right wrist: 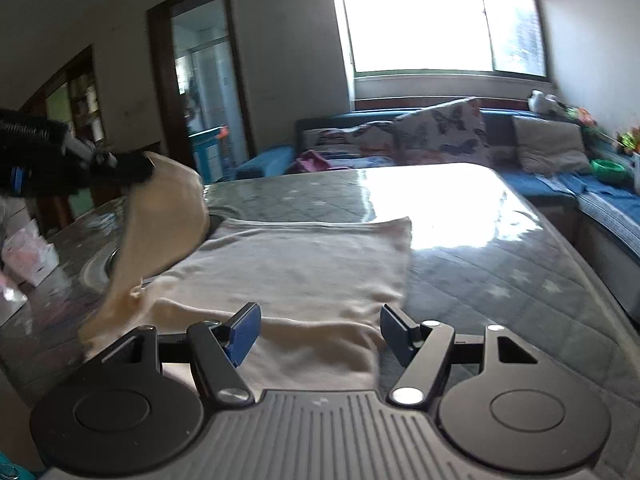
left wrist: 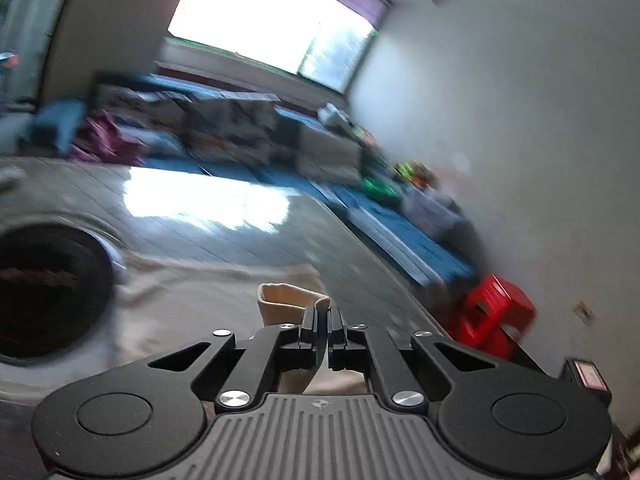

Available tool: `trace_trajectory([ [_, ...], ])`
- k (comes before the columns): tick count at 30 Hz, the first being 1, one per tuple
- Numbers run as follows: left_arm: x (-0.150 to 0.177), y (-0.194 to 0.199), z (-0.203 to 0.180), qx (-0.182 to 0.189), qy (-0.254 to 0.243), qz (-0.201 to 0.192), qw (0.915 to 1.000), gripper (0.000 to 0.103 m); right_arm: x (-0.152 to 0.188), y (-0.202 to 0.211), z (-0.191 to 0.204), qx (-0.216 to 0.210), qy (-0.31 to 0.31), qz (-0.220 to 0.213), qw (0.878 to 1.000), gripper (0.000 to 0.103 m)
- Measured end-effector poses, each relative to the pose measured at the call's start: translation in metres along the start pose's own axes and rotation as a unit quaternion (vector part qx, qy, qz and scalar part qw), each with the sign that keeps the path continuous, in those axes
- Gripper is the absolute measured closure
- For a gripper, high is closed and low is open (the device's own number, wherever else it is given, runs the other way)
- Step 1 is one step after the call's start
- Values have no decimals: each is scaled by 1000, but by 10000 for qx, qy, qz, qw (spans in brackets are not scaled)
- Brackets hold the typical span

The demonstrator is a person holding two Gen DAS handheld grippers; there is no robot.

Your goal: Fold clothes

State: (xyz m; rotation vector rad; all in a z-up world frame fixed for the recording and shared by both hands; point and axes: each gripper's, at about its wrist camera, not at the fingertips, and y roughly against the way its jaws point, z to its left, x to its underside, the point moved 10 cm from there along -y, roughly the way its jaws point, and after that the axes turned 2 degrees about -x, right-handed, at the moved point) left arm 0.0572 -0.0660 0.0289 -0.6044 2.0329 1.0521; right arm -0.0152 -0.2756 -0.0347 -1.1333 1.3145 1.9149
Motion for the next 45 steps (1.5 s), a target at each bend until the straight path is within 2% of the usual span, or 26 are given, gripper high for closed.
trace_trajectory([
  [6, 43, -34, -25, 316, -225, 746, 9965, 95, 6, 8, -21, 196, -248, 27, 9995, 36],
  [8, 53, -37, -23, 311, -272, 878, 9953, 95, 6, 9, -20, 172, -268, 47, 9995, 39],
  [13, 60, -15, 13, 2, -277, 918, 9954, 87, 4, 1, -1, -111, -148, 140, 9997, 44],
  [16, 64, -1, 44, -364, -277, 885, 9950, 86, 6, -9, 11, -251, -78, 257, 9993, 49],
  [20, 72, 9, 85, -821, -24, 947, 9921, 86, 12, -21, 18, -238, 13, 400, 9989, 56],
  [23, 76, 10, 107, -1062, 73, 966, 9896, 87, 8, -25, 23, -276, 48, 354, 9990, 59],
  [26, 71, 8, 108, -1017, 126, 901, 9906, 88, 3, -28, 31, -369, 124, 304, 9988, 59],
  [31, 59, -2, 104, -889, 145, 744, 9932, 88, 7, -47, 43, -522, 340, 489, 9969, 59],
  [36, 62, -22, 119, -1017, 255, 852, 9908, 88, 16, -60, 38, -433, 386, 668, 9961, 60],
  [41, 59, -20, 119, -1050, 178, 837, 9908, 87, 16, -53, 36, -414, 434, 657, 9960, 60],
  [44, 57, -19, 113, -1032, 75, 799, 9914, 84, 16, -49, 37, -413, 508, 674, 9956, 60],
  [45, 58, -19, 110, -1028, 11, 808, 9914, 79, 18, -48, 37, -400, 558, 716, 9951, 60],
])
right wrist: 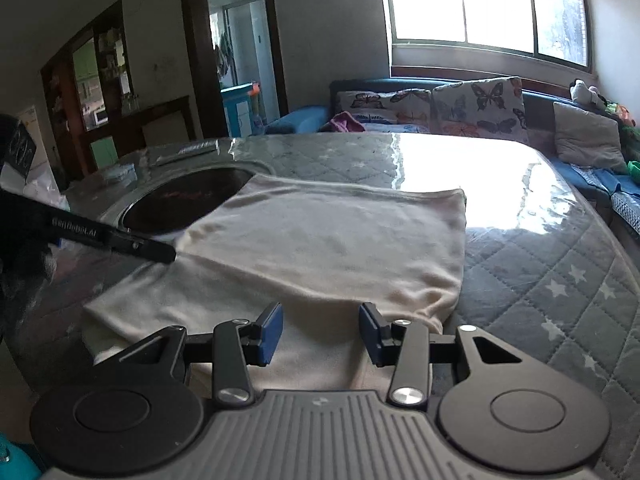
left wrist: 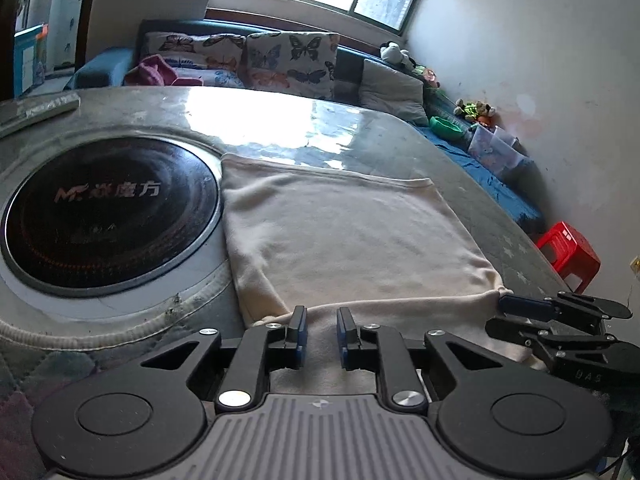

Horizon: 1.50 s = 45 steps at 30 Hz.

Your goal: Fold clothes

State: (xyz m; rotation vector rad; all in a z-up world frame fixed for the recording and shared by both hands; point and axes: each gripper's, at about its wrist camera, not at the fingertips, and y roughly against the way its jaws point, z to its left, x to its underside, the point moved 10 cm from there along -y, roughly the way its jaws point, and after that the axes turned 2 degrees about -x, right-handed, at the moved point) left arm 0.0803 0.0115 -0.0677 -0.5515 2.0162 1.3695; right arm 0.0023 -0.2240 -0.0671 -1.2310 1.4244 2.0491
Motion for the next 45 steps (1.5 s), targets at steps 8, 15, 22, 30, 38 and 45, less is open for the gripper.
trace_trajectory([
  [8, 12, 13, -21, -2, -580, -74, 9983, 67, 15, 23, 3, 305, 519, 99, 9981, 60],
  [15, 27, 21, -34, 134, -928, -4, 9956, 66, 26, 33, -1, 206, 211, 234, 9993, 83],
  [22, 30, 21, -27, 94, -962, 38, 9953, 63, 16, 47, -1, 60, 18, 111, 9999, 99],
  [30, 32, 19, -22, 8, -1144, 122, 9934, 63, 29, 42, -8, 217, -16, 434, 9988, 97],
  [38, 20, 13, -43, 233, -1323, 6, 9909, 63, -6, 36, -3, 182, 331, -119, 9992, 95],
  [45, 27, -8, -54, 255, -1468, 168, 9887, 63, -4, -5, 3, 16, 501, 41, 9987, 94],
])
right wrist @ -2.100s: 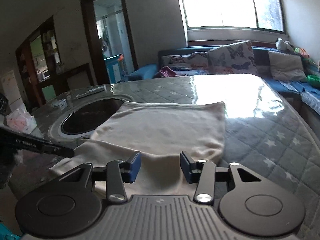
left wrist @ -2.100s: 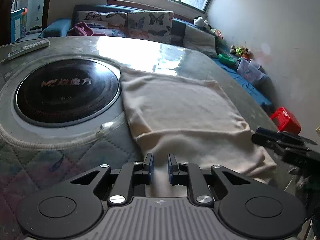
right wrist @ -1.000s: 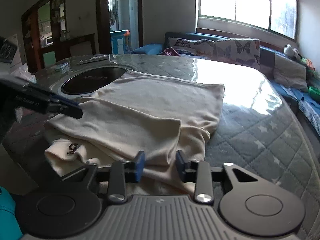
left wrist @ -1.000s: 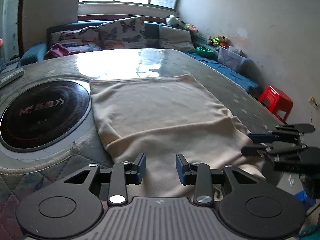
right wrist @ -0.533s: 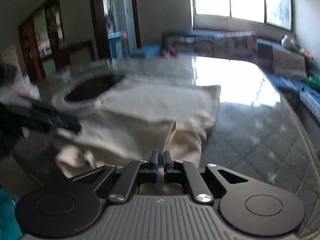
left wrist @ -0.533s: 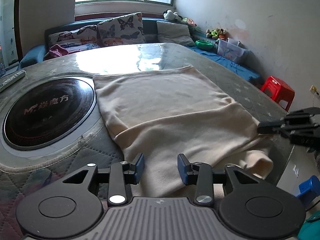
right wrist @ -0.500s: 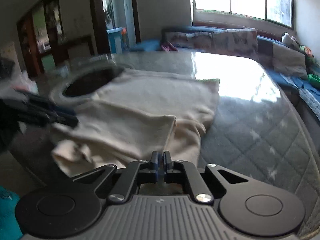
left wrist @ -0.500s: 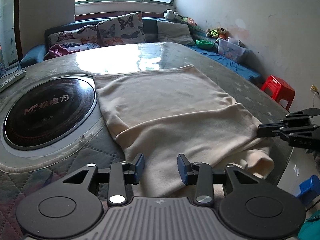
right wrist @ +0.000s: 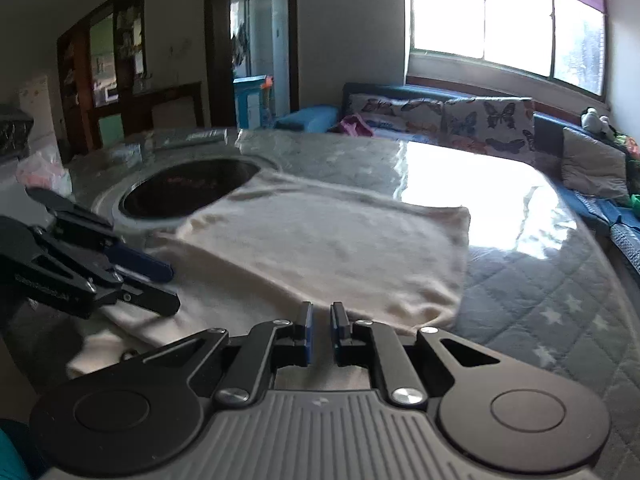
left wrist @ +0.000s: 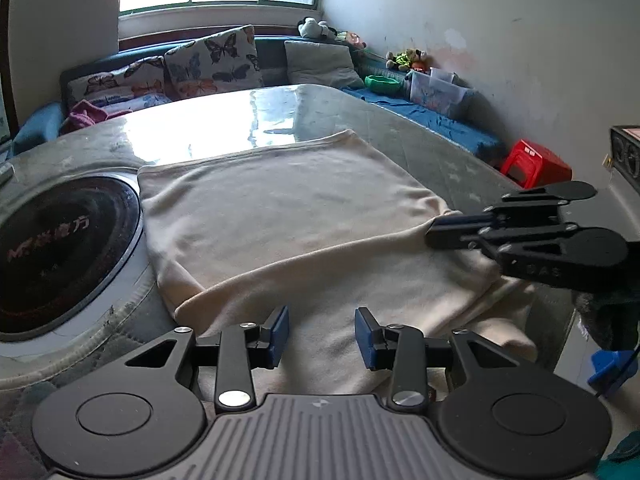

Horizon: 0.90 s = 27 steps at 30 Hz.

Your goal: Fold clothes

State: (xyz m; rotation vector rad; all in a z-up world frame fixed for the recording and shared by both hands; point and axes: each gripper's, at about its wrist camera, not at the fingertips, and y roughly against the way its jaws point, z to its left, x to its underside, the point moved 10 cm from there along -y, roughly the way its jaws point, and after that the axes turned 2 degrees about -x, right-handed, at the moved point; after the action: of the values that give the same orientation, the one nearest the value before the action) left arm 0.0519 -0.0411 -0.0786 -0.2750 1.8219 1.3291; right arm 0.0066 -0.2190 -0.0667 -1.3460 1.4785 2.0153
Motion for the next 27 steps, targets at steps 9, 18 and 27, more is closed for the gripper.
trace_trajectory([
  [9, 12, 12, -6, -18, -376, -20, 9993, 60, 24, 19, 21, -157, 463, 229, 9985, 84],
  [18, 31, 49, -17, 30, -1194, 60, 9928, 60, 19, 52, 20, -203, 587, 212, 9978, 74],
  [27, 57, 58, -49, 73, -2395, -80, 9708, 55, 32, 72, 19, -55, 1023, 392, 9940, 54],
])
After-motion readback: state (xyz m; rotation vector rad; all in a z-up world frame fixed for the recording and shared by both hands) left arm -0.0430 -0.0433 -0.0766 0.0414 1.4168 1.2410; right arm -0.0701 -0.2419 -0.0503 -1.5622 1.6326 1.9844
